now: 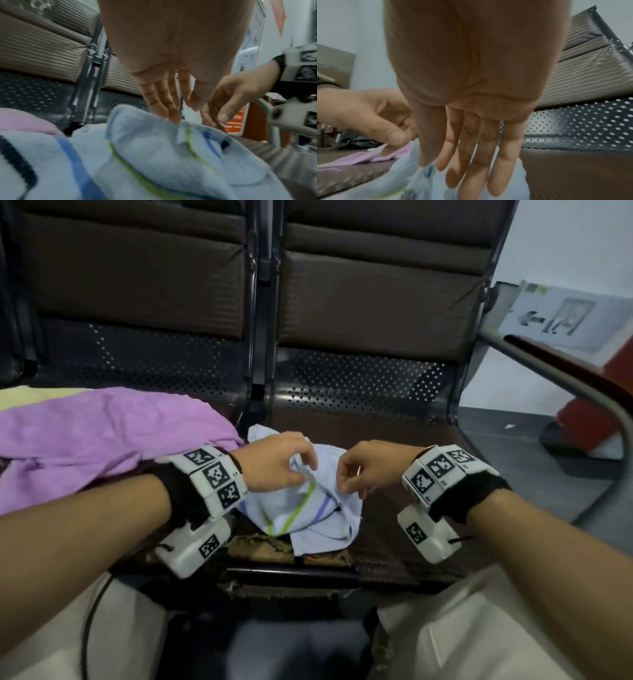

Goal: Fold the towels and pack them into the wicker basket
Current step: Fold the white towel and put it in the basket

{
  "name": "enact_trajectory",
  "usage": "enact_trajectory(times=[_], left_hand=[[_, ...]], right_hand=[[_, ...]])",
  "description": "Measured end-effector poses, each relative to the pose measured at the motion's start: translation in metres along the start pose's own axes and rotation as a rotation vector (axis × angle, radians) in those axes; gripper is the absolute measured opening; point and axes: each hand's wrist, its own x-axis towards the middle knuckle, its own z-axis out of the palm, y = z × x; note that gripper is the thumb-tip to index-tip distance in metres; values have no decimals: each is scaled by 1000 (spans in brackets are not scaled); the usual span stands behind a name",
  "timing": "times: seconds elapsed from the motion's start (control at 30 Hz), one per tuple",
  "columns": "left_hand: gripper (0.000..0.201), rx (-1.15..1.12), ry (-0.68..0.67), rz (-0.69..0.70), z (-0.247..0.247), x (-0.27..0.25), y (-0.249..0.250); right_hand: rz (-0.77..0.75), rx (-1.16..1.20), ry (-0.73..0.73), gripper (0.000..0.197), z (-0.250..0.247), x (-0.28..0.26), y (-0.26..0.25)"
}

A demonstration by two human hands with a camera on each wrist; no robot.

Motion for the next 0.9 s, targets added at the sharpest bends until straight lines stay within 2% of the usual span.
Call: enact_trajectory(times=[0.07,0.13,0.2,0.3,0.4,0.47,0.57,0.7,0.83,0.9], left_hand=[[31,33,-130,55,12,4,7],[39,107,-270,33,23,8,8],[41,138,-329,-2,28,10,5],[31,134,-273,13,24,11,-1],[13,-28,-182,-59,5,5,-10],[11,-79,-101,-84,-9,-4,-16],[10,-41,34,-127,-29,-17,-24],[17,-234,42,-270,-46,-32,-35],[20,-462,-23,-365,-44,-45,-40],[20,-573,26,-402,-44,-50,-42]], right_hand=[[9,-13,-40,12,3,0,3],[16,-31,-57,13,4,0,5],[22,-40,-62,13,5,0,6],[29,-26,-70,15,5,0,5],[25,-30,-64,14,4,2,2],[6,-66,-74,16,5,5,-4],[-56,-120,-113,19,9,11,-20],[-138,-106,-221,24,22,16,-39],[-70,-245,-301,35,47,20,-39],[-64,-335,-298,43,59,21,-40]])
